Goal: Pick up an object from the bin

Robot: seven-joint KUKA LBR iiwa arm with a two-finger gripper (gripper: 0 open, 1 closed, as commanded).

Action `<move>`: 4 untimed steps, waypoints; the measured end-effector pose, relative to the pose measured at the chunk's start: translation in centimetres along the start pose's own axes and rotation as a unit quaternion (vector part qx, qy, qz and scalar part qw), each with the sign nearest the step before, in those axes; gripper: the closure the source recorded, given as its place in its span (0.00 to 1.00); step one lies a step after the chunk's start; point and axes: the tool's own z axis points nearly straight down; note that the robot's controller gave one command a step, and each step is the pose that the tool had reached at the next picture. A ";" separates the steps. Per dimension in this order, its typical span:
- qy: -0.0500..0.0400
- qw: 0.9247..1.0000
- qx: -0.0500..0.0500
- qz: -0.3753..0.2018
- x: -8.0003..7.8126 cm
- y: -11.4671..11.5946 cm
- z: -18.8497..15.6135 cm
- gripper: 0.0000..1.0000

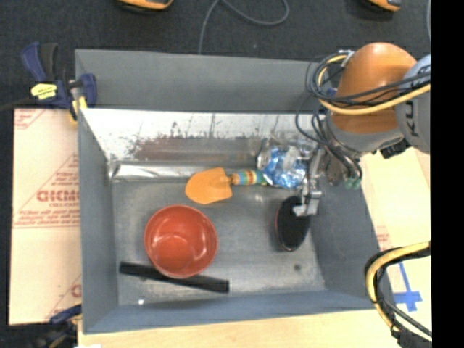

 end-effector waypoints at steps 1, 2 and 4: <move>-0.003 1.000 0.000 -0.001 -0.1 0.0 -0.5 0.00; -0.006 1.000 0.000 0.021 1.1 -0.3 6.9 0.00; -0.005 0.995 0.000 0.098 3.2 -2.4 12.0 1.00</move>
Offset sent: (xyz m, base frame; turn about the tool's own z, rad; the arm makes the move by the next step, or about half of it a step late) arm -0.0184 -0.0037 -0.1009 0.0621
